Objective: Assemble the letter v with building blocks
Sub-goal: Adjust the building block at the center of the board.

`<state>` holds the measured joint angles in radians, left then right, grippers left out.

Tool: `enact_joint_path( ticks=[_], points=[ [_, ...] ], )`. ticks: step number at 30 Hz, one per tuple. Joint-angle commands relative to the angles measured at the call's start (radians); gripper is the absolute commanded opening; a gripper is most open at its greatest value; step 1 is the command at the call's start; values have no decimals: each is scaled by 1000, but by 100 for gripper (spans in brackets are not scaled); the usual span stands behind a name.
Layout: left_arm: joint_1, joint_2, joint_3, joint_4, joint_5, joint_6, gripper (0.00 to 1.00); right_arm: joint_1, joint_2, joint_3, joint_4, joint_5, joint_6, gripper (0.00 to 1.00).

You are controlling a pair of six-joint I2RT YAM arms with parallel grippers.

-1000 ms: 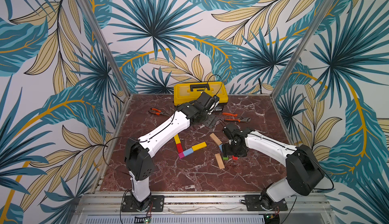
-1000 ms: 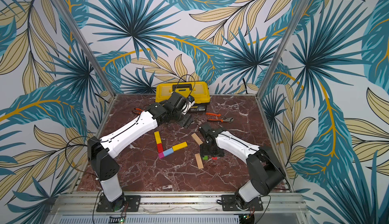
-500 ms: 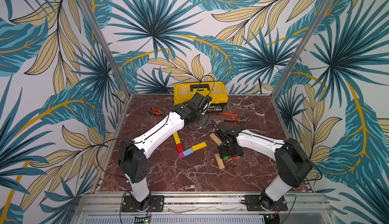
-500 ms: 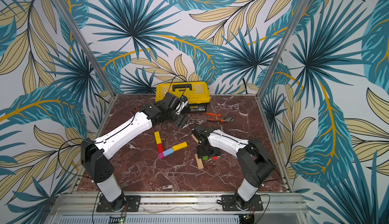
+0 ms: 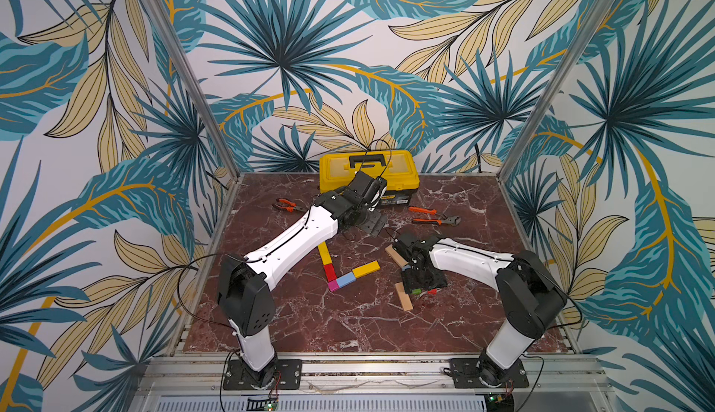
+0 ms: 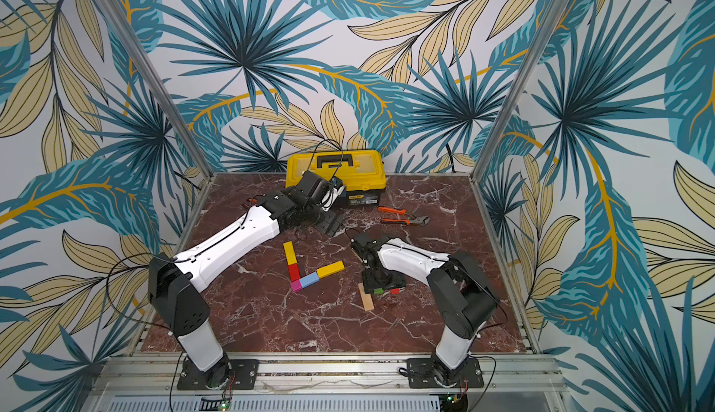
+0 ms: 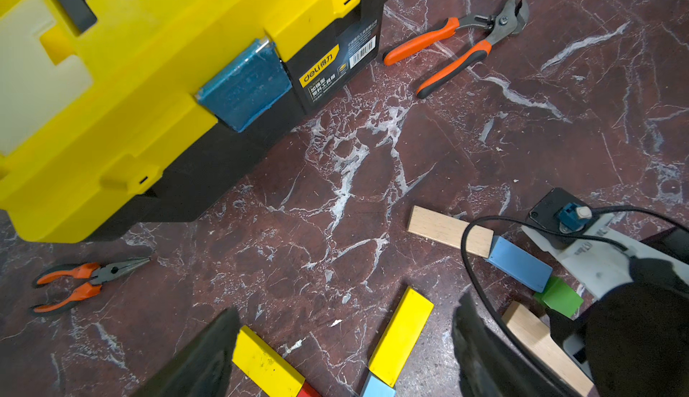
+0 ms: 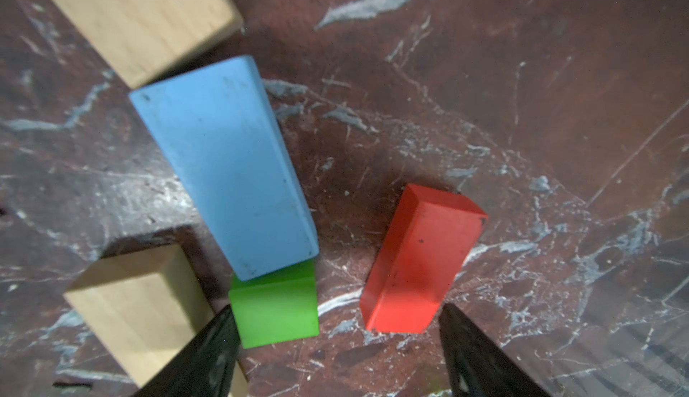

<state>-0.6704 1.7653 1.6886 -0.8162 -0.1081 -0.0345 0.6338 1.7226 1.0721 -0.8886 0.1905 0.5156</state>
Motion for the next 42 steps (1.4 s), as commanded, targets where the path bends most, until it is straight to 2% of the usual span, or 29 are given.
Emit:
enact_joint_path(
  ticks=[1, 11, 15, 23, 31, 42],
  points=[
    [6, -41, -17, 19, 12, -5, 91, 4, 6, 19, -38, 36, -8, 85],
    [11, -43, -23, 19, 10, -6, 91, 5, -76, 13, -14, 8, -25, 85],
    [12, -47, -27, 19, 8, -4, 91, -2, -113, -11, 4, 23, 13, 85],
    [14, -57, -29, 19, 9, -1, 92, -156, -204, -108, 83, -70, 45, 81],
    [15, -56, -26, 19, 18, -3, 92, -214, -143, -107, 114, -91, 25, 78],
    [15, -51, -23, 18, 25, -1, 92, -255, -58, -92, 114, -69, 18, 78]
  ],
)
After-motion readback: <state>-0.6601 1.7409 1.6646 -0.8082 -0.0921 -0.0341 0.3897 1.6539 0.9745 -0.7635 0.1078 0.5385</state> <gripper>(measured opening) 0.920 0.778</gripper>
